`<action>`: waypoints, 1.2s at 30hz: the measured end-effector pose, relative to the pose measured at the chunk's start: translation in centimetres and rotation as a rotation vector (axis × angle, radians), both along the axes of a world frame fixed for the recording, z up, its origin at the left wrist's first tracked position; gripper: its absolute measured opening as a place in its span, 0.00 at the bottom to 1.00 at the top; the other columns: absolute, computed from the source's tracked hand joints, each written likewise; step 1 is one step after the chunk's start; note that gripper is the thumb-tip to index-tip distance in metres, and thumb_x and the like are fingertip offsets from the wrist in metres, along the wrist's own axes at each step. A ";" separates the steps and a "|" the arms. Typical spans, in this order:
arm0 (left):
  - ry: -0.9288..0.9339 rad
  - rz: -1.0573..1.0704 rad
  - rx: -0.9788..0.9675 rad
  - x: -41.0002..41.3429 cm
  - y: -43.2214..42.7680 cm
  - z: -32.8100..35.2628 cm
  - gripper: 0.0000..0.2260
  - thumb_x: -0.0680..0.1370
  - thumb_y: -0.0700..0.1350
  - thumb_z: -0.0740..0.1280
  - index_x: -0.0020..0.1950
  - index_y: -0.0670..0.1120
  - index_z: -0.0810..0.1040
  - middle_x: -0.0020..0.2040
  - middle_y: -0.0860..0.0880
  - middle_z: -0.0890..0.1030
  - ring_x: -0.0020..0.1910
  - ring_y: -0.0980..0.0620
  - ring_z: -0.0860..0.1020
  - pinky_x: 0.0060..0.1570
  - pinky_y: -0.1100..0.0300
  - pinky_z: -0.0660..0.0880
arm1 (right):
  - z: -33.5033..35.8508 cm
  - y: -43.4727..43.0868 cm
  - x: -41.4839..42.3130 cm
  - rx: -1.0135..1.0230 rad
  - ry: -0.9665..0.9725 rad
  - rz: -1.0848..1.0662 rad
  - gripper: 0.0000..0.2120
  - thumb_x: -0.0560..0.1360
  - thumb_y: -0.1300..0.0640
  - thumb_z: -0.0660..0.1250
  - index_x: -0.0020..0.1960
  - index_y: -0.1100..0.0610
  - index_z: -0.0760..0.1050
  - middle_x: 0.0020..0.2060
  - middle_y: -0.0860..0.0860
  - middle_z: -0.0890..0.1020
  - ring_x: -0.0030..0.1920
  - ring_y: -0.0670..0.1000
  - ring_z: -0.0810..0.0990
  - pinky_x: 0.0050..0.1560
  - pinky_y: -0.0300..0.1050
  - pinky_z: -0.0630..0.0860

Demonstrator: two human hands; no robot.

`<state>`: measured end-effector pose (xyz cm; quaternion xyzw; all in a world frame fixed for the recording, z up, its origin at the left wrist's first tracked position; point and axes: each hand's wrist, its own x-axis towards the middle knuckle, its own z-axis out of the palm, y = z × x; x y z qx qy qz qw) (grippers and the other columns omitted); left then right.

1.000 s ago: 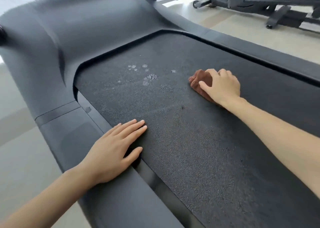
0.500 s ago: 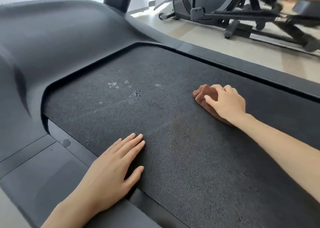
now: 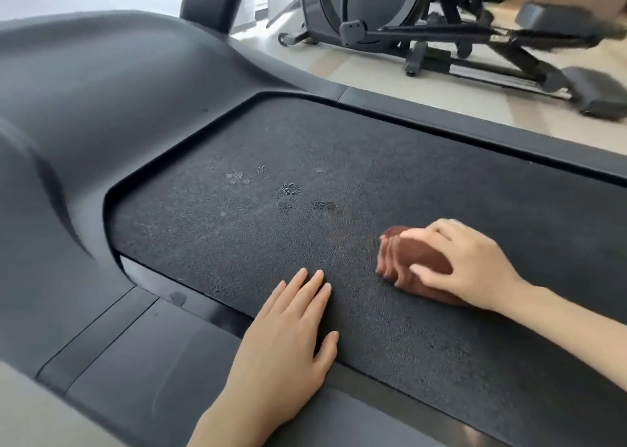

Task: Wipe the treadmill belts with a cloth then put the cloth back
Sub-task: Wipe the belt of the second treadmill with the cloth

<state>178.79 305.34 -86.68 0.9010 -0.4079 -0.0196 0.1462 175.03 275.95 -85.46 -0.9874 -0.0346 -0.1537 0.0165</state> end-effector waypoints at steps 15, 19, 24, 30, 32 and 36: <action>0.009 0.041 -0.095 0.6 2.0 0.0 0.24 0.77 0.51 0.62 0.73 0.47 0.66 0.74 0.52 0.62 0.74 0.54 0.57 0.71 0.59 0.47 | 0.2 10.0 -6.7 -0.032 0.027 -0.193 0.24 0.72 0.37 0.57 0.61 0.48 0.74 0.45 0.46 0.75 0.43 0.49 0.75 0.41 0.43 0.75; -0.021 -0.071 -0.136 0.2 3.9 0.4 0.17 0.72 0.49 0.65 0.59 0.45 0.81 0.63 0.48 0.78 0.64 0.49 0.75 0.63 0.43 0.68 | 0.5 8.6 -4.0 -0.071 0.046 -0.075 0.24 0.71 0.38 0.59 0.60 0.50 0.76 0.44 0.48 0.77 0.42 0.50 0.77 0.41 0.44 0.76; 0.089 -0.141 -0.172 -0.6 5.6 1.2 0.19 0.77 0.54 0.56 0.66 0.53 0.74 0.70 0.57 0.68 0.71 0.59 0.63 0.73 0.56 0.54 | 0.3 10.4 7.0 0.012 0.056 -0.355 0.23 0.75 0.37 0.57 0.66 0.48 0.69 0.54 0.50 0.75 0.56 0.53 0.74 0.47 0.46 0.71; -0.046 0.353 -0.249 0.0 12.7 0.9 0.22 0.76 0.50 0.55 0.63 0.43 0.77 0.66 0.48 0.75 0.68 0.48 0.70 0.67 0.50 0.61 | 0.2 16.8 8.6 0.097 0.019 0.009 0.22 0.71 0.34 0.58 0.60 0.43 0.72 0.45 0.45 0.76 0.49 0.48 0.77 0.40 0.41 0.70; -0.061 0.514 -0.166 0.3 15.3 0.7 0.26 0.76 0.54 0.52 0.67 0.41 0.73 0.68 0.46 0.72 0.70 0.46 0.66 0.69 0.50 0.56 | 0.3 19.5 7.8 0.154 -0.015 0.149 0.23 0.69 0.34 0.58 0.58 0.43 0.75 0.42 0.44 0.76 0.45 0.47 0.77 0.39 0.39 0.69; -0.006 0.621 -0.020 1.3 17.2 0.5 0.35 0.74 0.63 0.41 0.75 0.46 0.58 0.76 0.52 0.56 0.75 0.57 0.47 0.74 0.56 0.43 | 0.0 24.4 9.5 0.120 -0.012 0.281 0.22 0.70 0.36 0.60 0.58 0.46 0.77 0.42 0.48 0.76 0.44 0.51 0.77 0.42 0.44 0.73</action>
